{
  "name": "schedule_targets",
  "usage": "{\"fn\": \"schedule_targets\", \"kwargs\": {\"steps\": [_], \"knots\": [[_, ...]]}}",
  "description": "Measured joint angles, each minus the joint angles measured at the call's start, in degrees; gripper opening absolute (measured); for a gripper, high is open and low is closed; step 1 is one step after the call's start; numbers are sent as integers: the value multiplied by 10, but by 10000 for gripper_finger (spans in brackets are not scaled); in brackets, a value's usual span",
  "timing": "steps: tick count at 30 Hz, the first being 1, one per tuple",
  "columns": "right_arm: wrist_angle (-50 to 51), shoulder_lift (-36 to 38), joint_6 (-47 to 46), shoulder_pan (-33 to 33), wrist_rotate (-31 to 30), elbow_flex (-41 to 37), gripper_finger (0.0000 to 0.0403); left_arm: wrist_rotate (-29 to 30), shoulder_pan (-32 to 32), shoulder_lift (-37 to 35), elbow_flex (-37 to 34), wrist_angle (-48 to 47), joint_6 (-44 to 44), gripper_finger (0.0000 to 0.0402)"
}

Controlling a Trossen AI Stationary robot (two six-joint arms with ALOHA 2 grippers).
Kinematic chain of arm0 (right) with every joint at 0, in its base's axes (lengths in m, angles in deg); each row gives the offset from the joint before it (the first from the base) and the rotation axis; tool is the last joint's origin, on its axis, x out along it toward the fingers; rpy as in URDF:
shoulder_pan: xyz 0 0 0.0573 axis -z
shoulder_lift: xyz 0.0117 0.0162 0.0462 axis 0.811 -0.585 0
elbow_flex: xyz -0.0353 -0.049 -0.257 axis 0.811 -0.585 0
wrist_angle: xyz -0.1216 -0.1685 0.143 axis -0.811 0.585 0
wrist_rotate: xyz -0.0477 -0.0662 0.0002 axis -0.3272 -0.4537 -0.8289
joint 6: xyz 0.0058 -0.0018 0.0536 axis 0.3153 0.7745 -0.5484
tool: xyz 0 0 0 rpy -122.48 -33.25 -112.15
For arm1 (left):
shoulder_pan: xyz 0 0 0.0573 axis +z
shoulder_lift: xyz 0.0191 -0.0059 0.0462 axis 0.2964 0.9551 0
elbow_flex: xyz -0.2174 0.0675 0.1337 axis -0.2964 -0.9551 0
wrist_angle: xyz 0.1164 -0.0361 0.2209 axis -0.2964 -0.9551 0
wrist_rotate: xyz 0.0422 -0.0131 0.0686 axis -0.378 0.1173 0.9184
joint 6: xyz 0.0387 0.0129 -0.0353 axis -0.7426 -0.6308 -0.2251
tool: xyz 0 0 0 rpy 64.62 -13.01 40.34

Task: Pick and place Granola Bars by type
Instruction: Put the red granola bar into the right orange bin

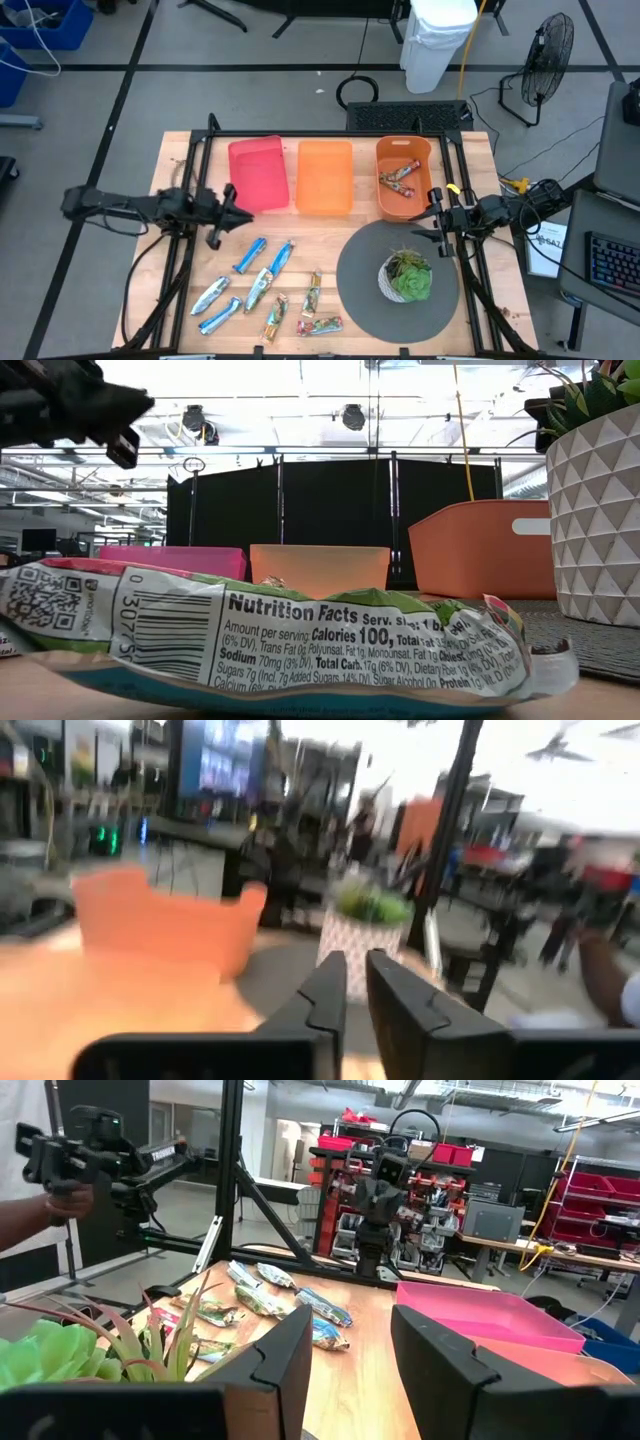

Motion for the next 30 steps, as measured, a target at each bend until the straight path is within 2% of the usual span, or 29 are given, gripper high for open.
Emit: {"fn": "schedule_targets", "kwargs": {"steps": [3,7,11,14,17,21,25,30], "knots": [[0,0,0,0,0,0,130,11,-29,102,27,10,-2,8],[0,0,0,0,0,0,130,27,-87,272,114,-1,-11,5],[0,0,0,0,0,0,130,11,-149,450,254,-76,-36,4],[0,0,0,0,0,0,130,-14,-186,566,379,-184,-41,3],[0,0,0,0,0,0,130,-32,-211,669,502,-288,-5,3],[0,0,0,0,0,1,130,-42,-238,778,637,-392,59,3],[0,0,0,0,0,1,130,33,-264,862,747,-483,102,3],[0,0,0,0,0,1,130,26,-294,941,849,-537,141,4]]}}
